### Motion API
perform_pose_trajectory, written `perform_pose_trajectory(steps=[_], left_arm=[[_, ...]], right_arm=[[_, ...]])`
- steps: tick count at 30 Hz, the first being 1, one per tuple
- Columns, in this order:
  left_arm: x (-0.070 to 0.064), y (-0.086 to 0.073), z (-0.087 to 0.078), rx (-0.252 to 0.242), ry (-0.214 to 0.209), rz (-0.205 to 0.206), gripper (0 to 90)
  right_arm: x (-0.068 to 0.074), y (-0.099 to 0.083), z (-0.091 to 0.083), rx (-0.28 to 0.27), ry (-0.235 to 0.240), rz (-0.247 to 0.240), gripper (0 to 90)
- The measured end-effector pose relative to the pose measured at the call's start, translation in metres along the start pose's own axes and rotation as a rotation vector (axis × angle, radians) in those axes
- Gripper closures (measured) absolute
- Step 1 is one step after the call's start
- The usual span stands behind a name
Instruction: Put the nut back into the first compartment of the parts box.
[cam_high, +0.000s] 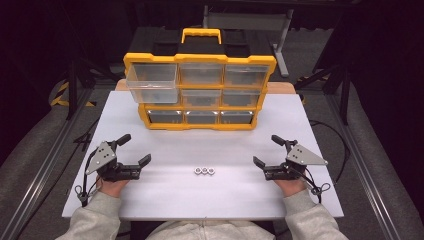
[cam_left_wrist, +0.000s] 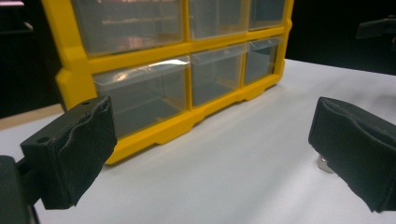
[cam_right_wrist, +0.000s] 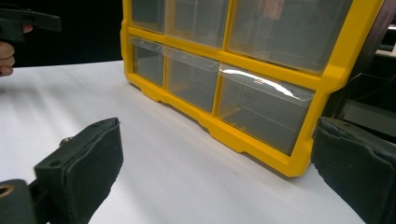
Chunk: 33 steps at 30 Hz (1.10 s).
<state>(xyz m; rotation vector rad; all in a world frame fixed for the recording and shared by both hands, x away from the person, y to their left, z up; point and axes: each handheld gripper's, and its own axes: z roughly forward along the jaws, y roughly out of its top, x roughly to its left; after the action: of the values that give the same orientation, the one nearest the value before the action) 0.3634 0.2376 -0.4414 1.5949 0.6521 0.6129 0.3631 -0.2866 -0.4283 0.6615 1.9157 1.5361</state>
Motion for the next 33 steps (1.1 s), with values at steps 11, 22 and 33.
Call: perform_pose_trajectory(steps=[11,22,33], left_arm=[[-0.007,0.008,0.000,-0.030,-0.069,-0.013,3.8],[-0.007,0.015,0.000,-0.011,-0.048,-0.009,5.9],[-0.029,0.033,0.038,0.010,-0.169,0.008,4.5]], right_arm=[[-0.001,0.001,-0.002,-0.011,0.020,-0.010,4.8],[-0.001,0.002,-0.001,-0.029,0.041,-0.015,5.7],[0.000,0.002,-0.002,-0.036,0.066,-0.022,5.4]])
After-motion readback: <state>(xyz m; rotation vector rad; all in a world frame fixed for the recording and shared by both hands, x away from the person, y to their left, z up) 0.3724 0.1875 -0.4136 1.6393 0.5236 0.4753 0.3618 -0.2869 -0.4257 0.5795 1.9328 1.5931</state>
